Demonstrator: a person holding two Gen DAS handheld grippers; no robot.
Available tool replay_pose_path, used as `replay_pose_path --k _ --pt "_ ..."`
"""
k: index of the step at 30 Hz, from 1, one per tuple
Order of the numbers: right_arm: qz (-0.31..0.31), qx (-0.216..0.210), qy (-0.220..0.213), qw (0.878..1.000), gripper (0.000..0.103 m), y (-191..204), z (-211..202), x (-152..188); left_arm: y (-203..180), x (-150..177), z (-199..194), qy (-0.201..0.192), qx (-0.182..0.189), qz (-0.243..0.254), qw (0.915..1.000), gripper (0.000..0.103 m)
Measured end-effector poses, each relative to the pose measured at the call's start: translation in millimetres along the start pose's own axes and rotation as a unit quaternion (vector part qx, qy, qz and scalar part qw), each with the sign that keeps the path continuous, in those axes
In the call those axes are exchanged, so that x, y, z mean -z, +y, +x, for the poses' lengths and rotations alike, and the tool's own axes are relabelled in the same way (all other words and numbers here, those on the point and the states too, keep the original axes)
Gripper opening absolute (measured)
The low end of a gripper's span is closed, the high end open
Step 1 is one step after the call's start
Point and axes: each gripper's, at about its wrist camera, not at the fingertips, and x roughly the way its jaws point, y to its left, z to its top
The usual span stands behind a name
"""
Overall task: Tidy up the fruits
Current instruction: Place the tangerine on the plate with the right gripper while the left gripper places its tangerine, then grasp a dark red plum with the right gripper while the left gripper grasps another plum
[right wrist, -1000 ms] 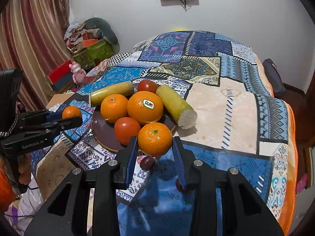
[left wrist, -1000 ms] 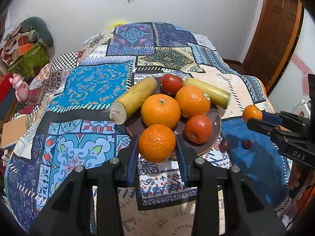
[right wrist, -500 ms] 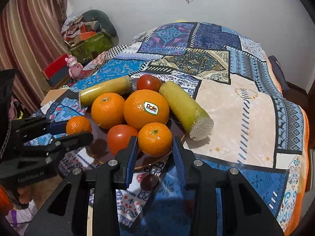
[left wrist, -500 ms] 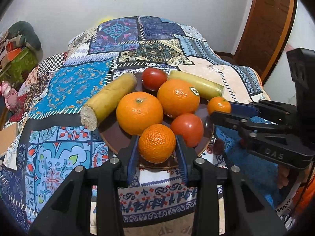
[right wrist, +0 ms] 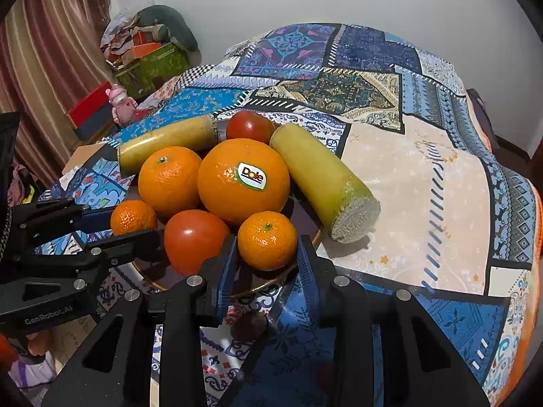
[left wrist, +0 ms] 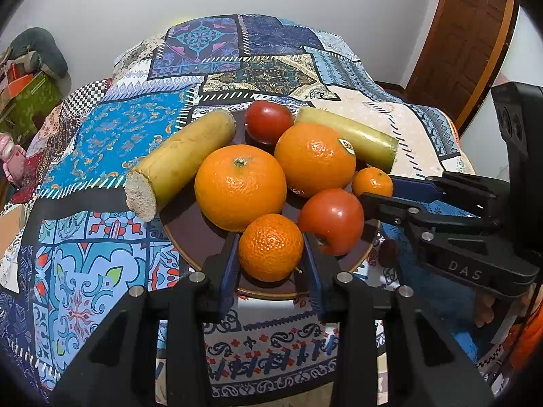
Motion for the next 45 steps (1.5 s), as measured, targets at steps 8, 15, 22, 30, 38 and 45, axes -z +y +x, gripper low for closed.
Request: replay_pose_path --k 8,15,22,30,38,45 --pt "0.0 0.0 0.007 1.0 0.033 -0.4 4.1 -1.2 0.1 -0.1 1.4 0.001 0.0 0.001 1.0 0.038" --pt "-0.003 -0.003 0.003 1.0 0.033 1.2 -2.4 -2.7 -0.5 2.3 -6.7 -0.009 -0.004 0.001 1.0 0.038" --pt "-0.002 0.002 -0.018 1.0 0.033 -0.3 -26.3 -1.0 -3.4 5.4 -25.8 -0.019 -0.015 0.008 0.9997 0.038" --pt "0.002 0.022 -0.047 0.999 0.033 -10.7 -65.5 2.5 -19.0 5.6 -61.6 -0.041 -0.015 0.014 0.999 0.044" --pt "0.001 0.04 -0.027 0.999 0.033 -23.2 -72.0 31.4 -48.8 14.7 -75.6 -0.046 0.0 0.037 0.9983 0.057" --pt "-0.002 0.032 -0.002 0.999 0.033 -30.4 -62.9 55.5 -68.3 24.3 -57.3 -0.021 0.014 0.044 0.9987 0.057"
